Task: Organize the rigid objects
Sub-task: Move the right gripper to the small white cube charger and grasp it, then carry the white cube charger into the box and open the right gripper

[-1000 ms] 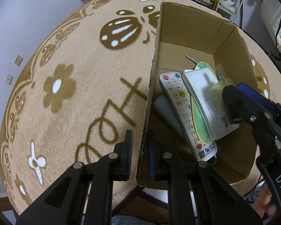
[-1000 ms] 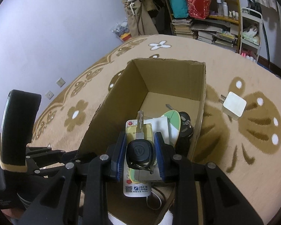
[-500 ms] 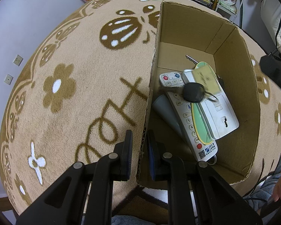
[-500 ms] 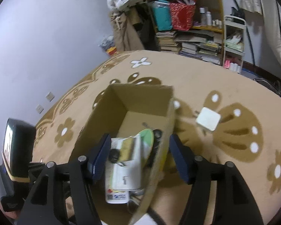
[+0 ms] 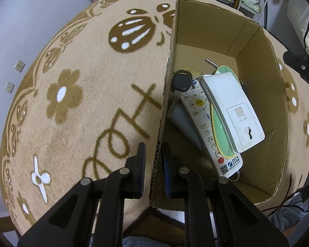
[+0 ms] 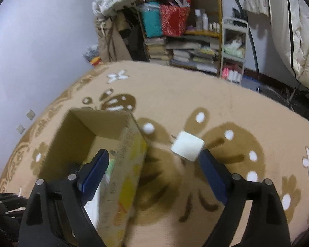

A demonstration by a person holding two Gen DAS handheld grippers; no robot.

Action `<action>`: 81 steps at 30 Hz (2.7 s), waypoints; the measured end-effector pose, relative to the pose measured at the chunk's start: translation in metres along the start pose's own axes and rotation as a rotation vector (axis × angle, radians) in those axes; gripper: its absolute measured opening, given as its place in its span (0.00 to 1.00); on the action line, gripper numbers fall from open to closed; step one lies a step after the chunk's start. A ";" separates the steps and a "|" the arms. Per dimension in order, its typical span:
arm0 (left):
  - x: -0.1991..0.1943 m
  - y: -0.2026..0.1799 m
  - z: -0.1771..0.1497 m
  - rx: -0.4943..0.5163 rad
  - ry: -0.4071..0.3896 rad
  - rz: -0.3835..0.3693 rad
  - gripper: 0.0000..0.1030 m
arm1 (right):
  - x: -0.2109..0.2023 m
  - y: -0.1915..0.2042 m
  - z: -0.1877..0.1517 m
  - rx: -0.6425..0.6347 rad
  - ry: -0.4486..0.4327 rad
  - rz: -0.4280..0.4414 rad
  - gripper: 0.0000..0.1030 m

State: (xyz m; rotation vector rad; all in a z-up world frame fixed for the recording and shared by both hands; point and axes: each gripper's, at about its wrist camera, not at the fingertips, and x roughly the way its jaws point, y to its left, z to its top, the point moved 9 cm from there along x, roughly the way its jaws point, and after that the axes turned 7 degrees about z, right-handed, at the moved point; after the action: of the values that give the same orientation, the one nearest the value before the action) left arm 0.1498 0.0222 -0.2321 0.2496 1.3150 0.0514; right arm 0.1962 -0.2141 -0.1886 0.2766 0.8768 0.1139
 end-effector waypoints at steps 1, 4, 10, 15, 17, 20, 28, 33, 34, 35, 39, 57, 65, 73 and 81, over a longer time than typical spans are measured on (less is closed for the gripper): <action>0.000 0.000 0.000 0.002 0.001 0.000 0.15 | 0.003 -0.004 -0.001 0.006 0.007 -0.002 0.91; 0.000 0.000 0.000 -0.005 0.003 -0.007 0.15 | 0.013 -0.015 0.001 0.002 0.012 -0.015 0.91; 0.000 0.000 0.000 -0.002 0.004 -0.008 0.15 | 0.034 -0.041 0.000 0.054 0.032 -0.033 0.91; -0.001 0.000 0.000 -0.002 0.003 -0.010 0.15 | 0.053 -0.055 0.005 0.079 0.033 -0.035 0.91; 0.000 0.000 0.001 -0.002 0.003 -0.010 0.15 | 0.060 -0.057 0.008 0.077 0.030 -0.032 0.91; 0.001 0.001 0.001 -0.004 0.003 -0.013 0.15 | 0.074 -0.056 0.009 0.066 0.043 -0.039 0.91; 0.002 0.001 0.001 -0.005 0.006 -0.019 0.15 | 0.100 -0.061 -0.005 0.047 0.112 -0.105 0.77; 0.003 0.002 0.002 -0.001 0.005 -0.013 0.15 | 0.100 -0.063 -0.011 -0.012 0.130 -0.172 0.65; 0.003 0.002 0.002 -0.001 0.004 -0.012 0.15 | 0.099 -0.063 -0.011 -0.021 0.132 -0.178 0.64; 0.003 0.002 0.002 0.000 0.004 -0.012 0.15 | 0.098 -0.061 -0.011 -0.034 0.134 -0.185 0.64; 0.003 0.001 0.002 -0.005 0.006 -0.017 0.15 | 0.086 -0.059 -0.015 -0.040 0.133 -0.173 0.64; 0.000 0.002 0.002 -0.001 -0.001 -0.015 0.15 | -0.018 0.005 0.005 -0.122 -0.020 -0.003 0.64; -0.001 0.004 0.002 -0.005 -0.001 -0.019 0.15 | -0.038 0.063 0.007 -0.197 -0.061 0.110 0.64; 0.000 0.003 0.002 -0.003 -0.002 -0.015 0.15 | -0.027 0.107 -0.014 -0.260 -0.025 0.181 0.64; 0.000 0.002 0.002 0.003 -0.004 -0.010 0.15 | -0.007 0.120 -0.041 -0.301 0.046 0.200 0.64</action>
State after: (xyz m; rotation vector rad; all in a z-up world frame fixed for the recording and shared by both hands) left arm 0.1519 0.0241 -0.2316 0.2449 1.3126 0.0403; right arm 0.1620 -0.0931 -0.1742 0.0792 0.8631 0.4362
